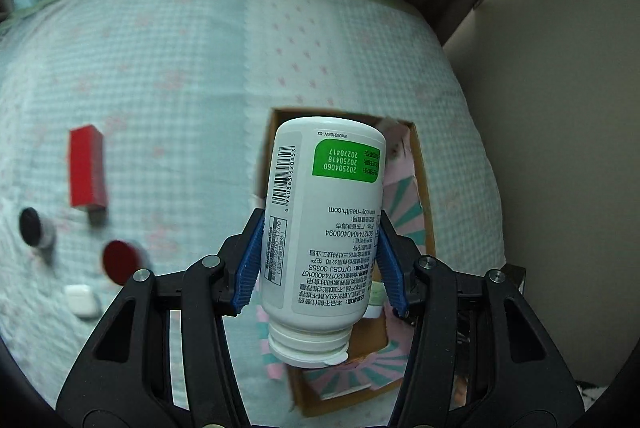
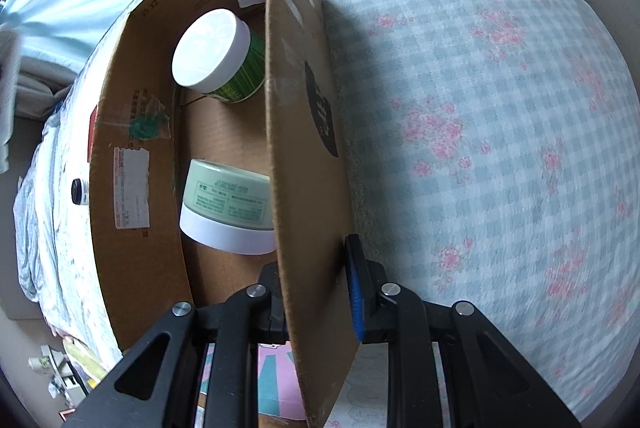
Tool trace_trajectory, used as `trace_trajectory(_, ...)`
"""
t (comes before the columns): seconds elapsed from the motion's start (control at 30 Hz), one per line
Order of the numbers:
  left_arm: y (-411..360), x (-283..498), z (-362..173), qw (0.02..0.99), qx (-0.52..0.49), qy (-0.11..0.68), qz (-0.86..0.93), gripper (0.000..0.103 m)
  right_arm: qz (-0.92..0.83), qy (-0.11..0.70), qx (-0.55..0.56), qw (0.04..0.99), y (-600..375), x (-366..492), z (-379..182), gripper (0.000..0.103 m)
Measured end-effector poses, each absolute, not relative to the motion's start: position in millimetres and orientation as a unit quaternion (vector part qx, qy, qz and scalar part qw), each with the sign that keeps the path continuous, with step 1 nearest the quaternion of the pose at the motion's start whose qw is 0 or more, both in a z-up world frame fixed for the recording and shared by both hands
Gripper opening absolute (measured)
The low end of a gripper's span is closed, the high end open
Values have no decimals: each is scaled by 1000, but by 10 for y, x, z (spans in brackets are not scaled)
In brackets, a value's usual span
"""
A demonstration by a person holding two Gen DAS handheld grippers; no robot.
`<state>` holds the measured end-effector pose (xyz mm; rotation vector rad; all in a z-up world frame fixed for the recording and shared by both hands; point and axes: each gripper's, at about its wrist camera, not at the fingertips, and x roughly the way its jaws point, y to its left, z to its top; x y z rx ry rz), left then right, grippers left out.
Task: Organize rigid objects
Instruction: 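Lift the pill bottle into the box and open the left tool, then move the left tool back over the black-lidded jar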
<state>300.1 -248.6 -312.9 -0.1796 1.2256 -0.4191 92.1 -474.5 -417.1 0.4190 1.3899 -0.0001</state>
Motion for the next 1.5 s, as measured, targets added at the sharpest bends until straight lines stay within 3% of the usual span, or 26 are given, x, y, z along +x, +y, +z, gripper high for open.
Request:
trace_trajectory(0.3,-2920,2953,-3821,775,-56,604,-179,48,11,632,195,750,-4770,905,-4197,21)
trace_trajectory(0.6,-3086,2915,-3885,779,-12,602,-176,52,11,632,196,749,-4811,878,-4198,21)
trace_trajectory(0.63,-3093,2912,-3834,784,-9,595,-175,73,11,633,195,749,-4815,875,-4197,21)
trace_trajectory(0.67,-3098,2915,-3790,789,-7,590,-174,103,12,633,193,749,-4814,879,-4197,21)
trace_trajectory(1.17,-2668,2750,-3192,810,-15,561,-169,103,15,630,194,752,-4785,917,-4224,22)
trace_trajectory(1.5,-1673,2478,-2895,823,-22,555,-122,103,5,627,204,751,-4777,921,-4198,22)
